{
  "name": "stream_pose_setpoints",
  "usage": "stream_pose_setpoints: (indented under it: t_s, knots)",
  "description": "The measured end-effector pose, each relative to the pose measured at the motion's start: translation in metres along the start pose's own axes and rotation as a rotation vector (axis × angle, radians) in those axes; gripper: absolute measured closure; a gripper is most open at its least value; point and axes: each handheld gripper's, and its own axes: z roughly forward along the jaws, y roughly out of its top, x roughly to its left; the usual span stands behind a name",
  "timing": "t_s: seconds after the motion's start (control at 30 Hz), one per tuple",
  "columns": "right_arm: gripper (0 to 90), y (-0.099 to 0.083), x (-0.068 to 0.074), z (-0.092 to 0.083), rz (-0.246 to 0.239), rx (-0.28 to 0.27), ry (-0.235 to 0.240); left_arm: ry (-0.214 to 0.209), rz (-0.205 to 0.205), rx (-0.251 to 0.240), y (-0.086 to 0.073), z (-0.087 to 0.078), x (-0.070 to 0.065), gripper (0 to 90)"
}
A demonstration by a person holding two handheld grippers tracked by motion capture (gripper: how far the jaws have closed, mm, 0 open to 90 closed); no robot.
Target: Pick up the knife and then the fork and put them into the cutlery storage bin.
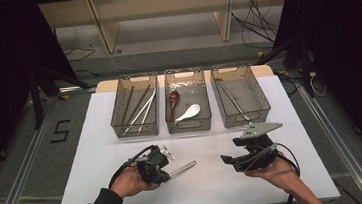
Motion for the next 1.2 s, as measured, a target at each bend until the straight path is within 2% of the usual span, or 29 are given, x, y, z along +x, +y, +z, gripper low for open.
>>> stream_pose_setpoints:
  t_s: [0.37,0.47,0.6,0.67,0.87,0.97,1.1,1.13,1.2]
  knots:
    - [29.4,0.001,0.004,0.003,-0.01,0.006,0.016,-0.031,0.014,-0.028,0.004,-0.012,-0.007,84.6]
    - [29.5,0.001,0.005,0.004,-0.006,0.009,0.017,-0.026,0.015,-0.033,0.004,-0.014,-0.008,84.6]
    - [29.6,0.004,0.008,0.008,-0.022,0.008,0.03,-0.037,0.027,-0.05,0.006,-0.018,-0.012,84.5]
    - [29.5,0.006,0.011,0.011,-0.037,0.018,0.045,-0.056,0.035,-0.051,0.008,-0.021,-0.016,84.5]
    - [29.5,0.013,0.033,0.024,-0.152,0.037,0.116,-0.075,0.07,-0.073,0.014,-0.026,-0.029,84.5]
    - [30.0,0.013,0.044,0.032,-0.222,0.066,0.155,-0.086,0.089,-0.089,0.017,-0.03,-0.036,84.5]
    - [30.5,0.012,0.057,0.042,-0.295,0.111,0.17,-0.112,0.103,-0.1,0.02,-0.033,-0.042,84.4]
    - [30.9,0.012,0.06,0.044,-0.313,0.116,0.166,-0.133,0.1,-0.104,0.021,-0.034,-0.044,84.5]
    - [32.0,0.011,0.066,0.048,-0.353,0.131,0.159,-0.146,0.1,-0.112,0.021,-0.035,-0.046,84.4]
